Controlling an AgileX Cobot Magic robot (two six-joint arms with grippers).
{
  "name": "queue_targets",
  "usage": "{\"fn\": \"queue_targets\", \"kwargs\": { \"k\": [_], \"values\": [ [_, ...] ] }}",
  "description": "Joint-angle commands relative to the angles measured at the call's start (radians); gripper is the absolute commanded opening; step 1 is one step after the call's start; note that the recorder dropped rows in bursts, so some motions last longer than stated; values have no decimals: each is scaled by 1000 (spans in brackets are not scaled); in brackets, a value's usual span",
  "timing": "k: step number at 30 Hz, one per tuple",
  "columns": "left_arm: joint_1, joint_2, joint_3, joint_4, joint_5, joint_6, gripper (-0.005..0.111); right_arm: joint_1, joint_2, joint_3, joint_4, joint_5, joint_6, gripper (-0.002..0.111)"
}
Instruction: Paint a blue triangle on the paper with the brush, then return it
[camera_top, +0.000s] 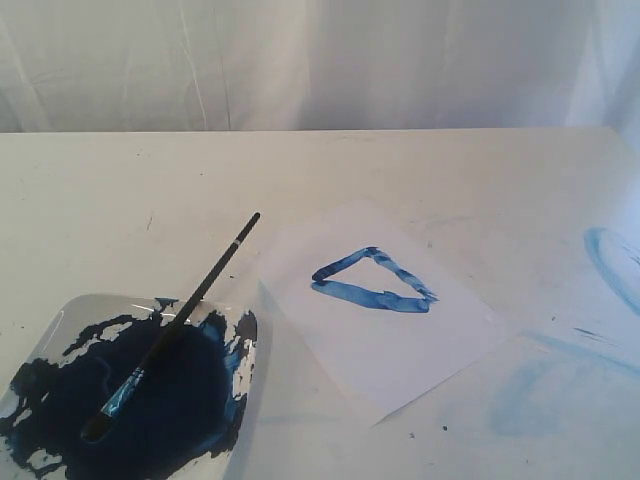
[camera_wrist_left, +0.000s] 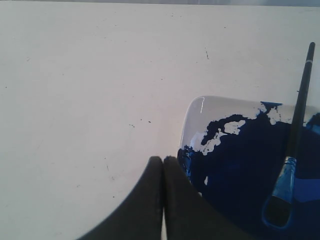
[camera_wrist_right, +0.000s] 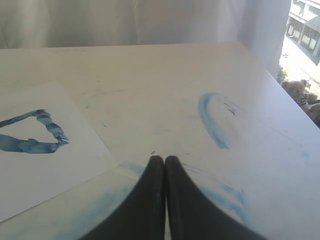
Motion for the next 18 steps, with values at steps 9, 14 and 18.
{"fn": "queue_targets", "kwargs": {
  "k": [9, 14, 18],
  "values": [
    [-8, -4, 4, -3, -1, 1, 0, -6, -4, 5, 46, 15, -10, 0],
    [-8, -4, 4, -3, -1, 1, 0, -3, -4, 5, 85, 15, -10, 0],
    [-8, -4, 4, -3, -1, 1, 0, -3, -4, 5, 85, 15, -10, 0]
  ]
}}
